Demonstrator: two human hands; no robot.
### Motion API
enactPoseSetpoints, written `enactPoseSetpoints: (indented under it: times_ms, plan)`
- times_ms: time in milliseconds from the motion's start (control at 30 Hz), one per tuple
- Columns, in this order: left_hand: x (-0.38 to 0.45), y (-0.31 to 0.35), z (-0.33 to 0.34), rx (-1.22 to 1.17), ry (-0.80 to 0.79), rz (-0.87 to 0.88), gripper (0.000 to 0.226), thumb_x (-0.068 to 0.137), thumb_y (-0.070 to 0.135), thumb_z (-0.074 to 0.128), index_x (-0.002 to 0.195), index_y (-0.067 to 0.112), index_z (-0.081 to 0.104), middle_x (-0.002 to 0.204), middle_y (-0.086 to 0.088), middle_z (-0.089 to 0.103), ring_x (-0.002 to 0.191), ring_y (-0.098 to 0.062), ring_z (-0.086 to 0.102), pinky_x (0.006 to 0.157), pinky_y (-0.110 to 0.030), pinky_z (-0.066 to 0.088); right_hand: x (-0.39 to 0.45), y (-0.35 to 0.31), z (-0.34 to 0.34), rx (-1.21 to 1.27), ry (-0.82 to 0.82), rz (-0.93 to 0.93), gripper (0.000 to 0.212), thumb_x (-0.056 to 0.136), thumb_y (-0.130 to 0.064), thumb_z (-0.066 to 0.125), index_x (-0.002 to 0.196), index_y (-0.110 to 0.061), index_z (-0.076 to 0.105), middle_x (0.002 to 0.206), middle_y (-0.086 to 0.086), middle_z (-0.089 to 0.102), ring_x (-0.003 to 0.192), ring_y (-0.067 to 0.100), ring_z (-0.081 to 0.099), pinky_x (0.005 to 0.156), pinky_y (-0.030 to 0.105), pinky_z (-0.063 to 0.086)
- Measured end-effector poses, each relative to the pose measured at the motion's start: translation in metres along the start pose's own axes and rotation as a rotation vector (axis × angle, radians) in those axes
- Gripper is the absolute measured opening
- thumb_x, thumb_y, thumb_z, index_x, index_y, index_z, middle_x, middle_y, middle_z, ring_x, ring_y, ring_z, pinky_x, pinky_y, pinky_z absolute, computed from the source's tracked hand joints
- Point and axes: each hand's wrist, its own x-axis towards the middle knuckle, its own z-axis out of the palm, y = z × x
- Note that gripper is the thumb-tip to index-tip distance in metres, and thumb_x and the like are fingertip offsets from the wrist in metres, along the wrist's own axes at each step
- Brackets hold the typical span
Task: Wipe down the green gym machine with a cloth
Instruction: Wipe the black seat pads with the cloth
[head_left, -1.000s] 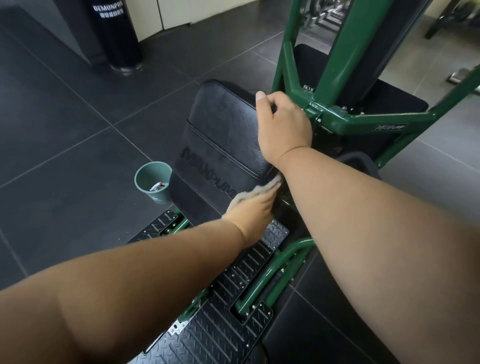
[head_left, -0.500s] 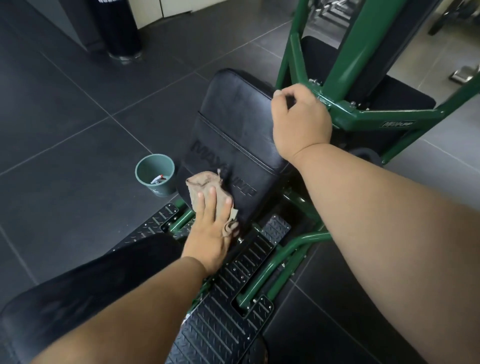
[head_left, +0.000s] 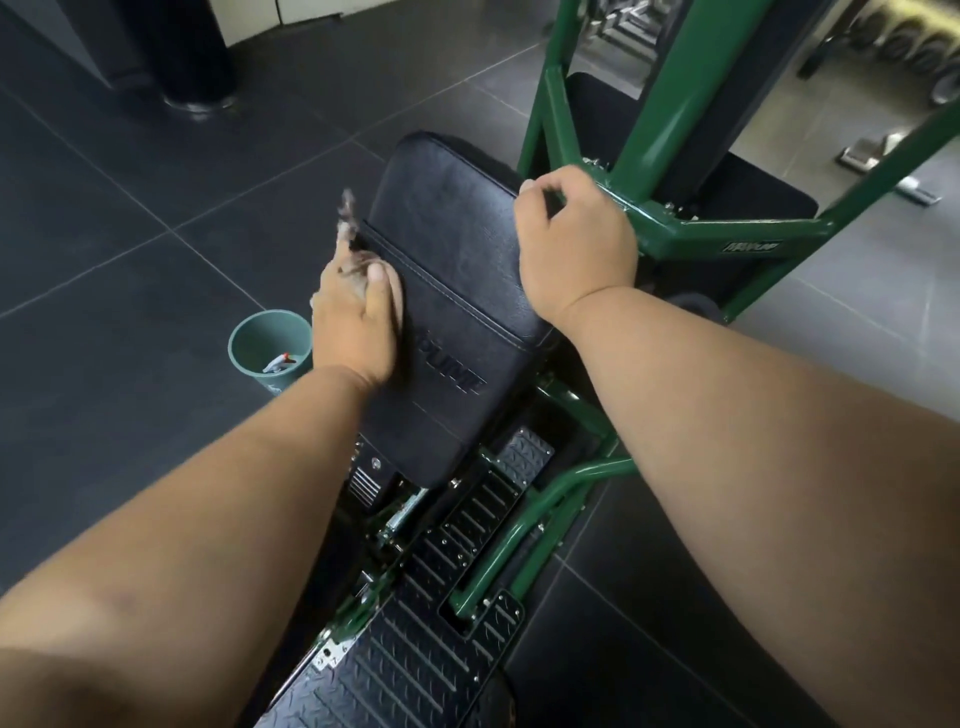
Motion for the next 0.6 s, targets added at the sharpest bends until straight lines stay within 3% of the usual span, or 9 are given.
enactPoseSetpoints:
  times_ms: [33,67,133,167,233,333,400,467,600]
  plan:
    - [0.004,-0.006,-0.003,0.042,-0.032,-0.024,0.044,0.106,0.049,0.029,0.113,0.021,0.062,0.127,-0.006,0.061,0.129,-0.038,0.054,0.106,-0.033,0.036,0.000,0.000,0.000,0.000,0.004,0.001,0.034,0.097,-0.055,0.046,0.110,-0.030,0.066,0.098,-0.007,0.068,0.093,0.022,0.060,0.075,0.033,0.041]
    - [0.006,-0.017,-0.006,0.122,-0.094,-0.114,0.039,0.110,0.044,0.031,0.122,0.023,0.062,0.136,-0.012,0.058,0.130,-0.041,0.054,0.104,-0.034,0.037,0.001,0.000,0.001,0.003,0.008,0.002,0.034,0.097,-0.055,0.046,0.110,-0.030,0.066,0.098,-0.007,0.068,0.092,0.021,0.060,0.075,0.033,0.041]
    - [0.004,-0.053,-0.003,0.163,-0.165,-0.329,0.056,0.110,0.022,0.047,0.162,0.009,0.030,0.168,-0.026,0.025,0.130,-0.052,0.053,0.107,-0.045,0.039,0.001,0.001,0.002,0.012,0.017,0.006,0.033,0.097,-0.055,0.047,0.109,-0.031,0.066,0.096,-0.008,0.068,0.090,0.020,0.059,0.075,0.033,0.041]
    - [0.002,-0.067,-0.002,0.160,-0.171,-0.412,0.071,0.108,0.014,0.051,0.166,0.005,0.012,0.171,-0.029,0.013,0.128,-0.055,0.053,0.106,-0.049,0.040,0.000,0.002,0.002,0.015,0.024,0.007,0.033,0.096,-0.055,0.047,0.109,-0.031,0.066,0.095,-0.008,0.068,0.089,0.020,0.059,0.074,0.032,0.040]
    - [-0.007,-0.087,-0.001,0.116,-0.145,-0.496,0.069,0.112,0.021,0.041,0.168,0.009,0.003,0.171,-0.027,0.018,0.136,-0.052,0.049,0.112,-0.049,0.035,0.000,0.002,0.003,0.018,0.034,0.003,0.033,0.096,-0.055,0.047,0.109,-0.031,0.066,0.094,-0.008,0.067,0.089,0.019,0.058,0.074,0.031,0.038]
    - [-0.040,-0.095,0.020,-0.253,0.073,-0.780,0.078,0.102,0.065,0.025,0.163,0.017,0.028,0.160,-0.015,0.045,0.144,-0.039,0.047,0.124,-0.043,0.029,0.000,0.001,0.003,0.015,0.043,-0.003,0.033,0.096,-0.054,0.048,0.108,-0.030,0.066,0.094,-0.008,0.067,0.089,0.019,0.056,0.074,0.031,0.036]
    - [-0.064,-0.094,0.040,-0.467,0.220,-0.966,0.096,0.081,0.085,0.024,0.136,0.014,0.059,0.128,-0.011,0.069,0.121,-0.033,0.064,0.118,-0.042,0.041,-0.001,0.001,0.003,0.017,0.050,-0.005,0.034,0.095,-0.054,0.047,0.109,-0.030,0.066,0.094,-0.008,0.068,0.089,0.019,0.058,0.074,0.031,0.036]
    - [-0.089,-0.091,0.057,-0.567,0.252,-1.075,0.087,0.088,0.082,0.027,0.115,0.009,0.067,0.104,-0.010,0.072,0.101,-0.030,0.068,0.113,-0.040,0.046,-0.002,0.001,0.003,0.021,0.050,-0.013,0.035,0.095,-0.055,0.047,0.109,-0.030,0.067,0.095,-0.008,0.068,0.091,0.020,0.060,0.075,0.031,0.039]
    - [-0.139,-0.025,0.067,-0.629,0.109,-1.169,0.074,0.109,0.061,0.024,0.137,0.002,0.059,0.125,-0.019,0.068,0.123,-0.041,0.064,0.104,-0.046,0.051,-0.002,0.000,0.002,0.035,0.051,-0.025,0.036,0.094,-0.053,0.046,0.110,-0.029,0.067,0.100,-0.008,0.069,0.094,0.020,0.060,0.075,0.031,0.038]
